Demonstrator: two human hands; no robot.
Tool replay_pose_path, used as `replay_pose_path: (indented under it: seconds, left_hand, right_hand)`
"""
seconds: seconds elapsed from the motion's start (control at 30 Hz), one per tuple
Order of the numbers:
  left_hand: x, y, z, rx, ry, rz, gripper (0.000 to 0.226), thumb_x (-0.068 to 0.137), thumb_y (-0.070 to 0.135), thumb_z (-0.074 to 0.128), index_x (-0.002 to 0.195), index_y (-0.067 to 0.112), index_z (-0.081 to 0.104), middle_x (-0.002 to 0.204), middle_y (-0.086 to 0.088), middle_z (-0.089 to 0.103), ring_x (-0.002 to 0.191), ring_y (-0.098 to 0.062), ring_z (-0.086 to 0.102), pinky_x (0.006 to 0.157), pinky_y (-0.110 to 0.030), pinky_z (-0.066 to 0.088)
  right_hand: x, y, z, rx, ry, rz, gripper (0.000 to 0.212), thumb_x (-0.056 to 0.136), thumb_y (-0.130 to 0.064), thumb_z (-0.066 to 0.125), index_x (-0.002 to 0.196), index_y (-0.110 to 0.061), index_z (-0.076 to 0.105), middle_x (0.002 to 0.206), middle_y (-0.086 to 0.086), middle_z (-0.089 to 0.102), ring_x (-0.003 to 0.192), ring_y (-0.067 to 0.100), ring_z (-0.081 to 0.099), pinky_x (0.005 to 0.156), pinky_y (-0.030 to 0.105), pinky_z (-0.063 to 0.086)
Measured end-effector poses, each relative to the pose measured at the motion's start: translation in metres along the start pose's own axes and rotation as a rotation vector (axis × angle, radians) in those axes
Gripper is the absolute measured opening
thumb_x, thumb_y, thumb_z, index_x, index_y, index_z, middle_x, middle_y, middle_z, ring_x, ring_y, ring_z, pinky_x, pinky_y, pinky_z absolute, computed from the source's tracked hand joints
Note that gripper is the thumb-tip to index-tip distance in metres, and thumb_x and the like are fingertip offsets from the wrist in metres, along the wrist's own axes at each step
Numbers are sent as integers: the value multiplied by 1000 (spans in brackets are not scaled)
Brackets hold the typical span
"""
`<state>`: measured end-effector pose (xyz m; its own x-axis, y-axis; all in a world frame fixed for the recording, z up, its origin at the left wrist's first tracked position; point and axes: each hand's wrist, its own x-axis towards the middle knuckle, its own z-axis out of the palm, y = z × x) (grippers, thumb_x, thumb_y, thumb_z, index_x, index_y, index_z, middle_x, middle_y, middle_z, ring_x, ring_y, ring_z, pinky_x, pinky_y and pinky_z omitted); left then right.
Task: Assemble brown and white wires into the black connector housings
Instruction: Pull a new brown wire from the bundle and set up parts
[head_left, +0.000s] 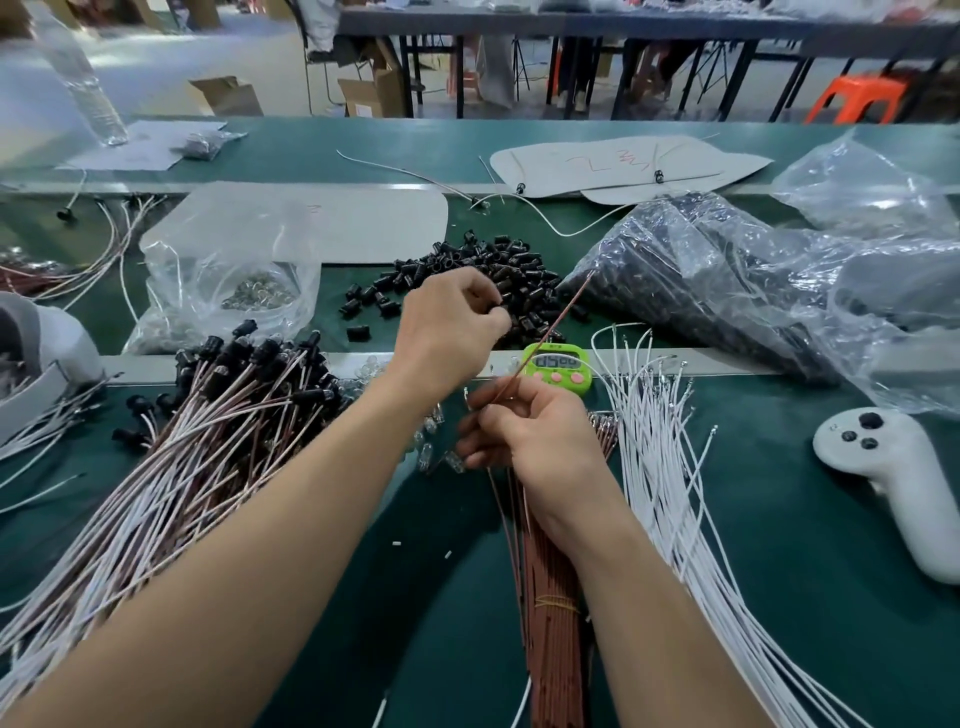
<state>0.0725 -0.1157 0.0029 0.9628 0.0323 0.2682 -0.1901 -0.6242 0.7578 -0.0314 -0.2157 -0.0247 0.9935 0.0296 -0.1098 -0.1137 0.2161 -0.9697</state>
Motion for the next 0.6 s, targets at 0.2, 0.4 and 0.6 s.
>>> replay_pose_path:
  seconds: [0.2, 0.4, 0.6]
  left_hand:
    - [-60, -24, -45, -156, -36, -89, 18, 69, 19, 91, 76, 30, 78, 69, 16, 74, 61, 3, 66, 58, -10, 49]
    - [-108, -47, -56, -174, -46, -107, 23, 80, 17, 85, 76, 39, 78, 74, 23, 75, 70, 7, 70, 70, -7, 50]
    - [-120, -50, -60, -69, -27, -42, 21, 85, 18, 81, 81, 38, 77, 76, 32, 70, 73, 13, 64, 69, -1, 42]
  right_hand:
    - [-3, 0, -1, -24, 91, -84, 20, 96, 11, 55, 89, -5, 64, 67, 10, 70, 52, 16, 65, 49, 22, 52]
    - [-8, 1, 3, -43, 208, -182, 14, 96, 1, 66, 86, -9, 68, 67, 9, 73, 53, 17, 67, 49, 24, 53]
    - [-12, 2, 4, -17, 263, -214, 17, 96, 0, 67, 84, -12, 69, 70, 10, 73, 54, 20, 68, 49, 24, 53]
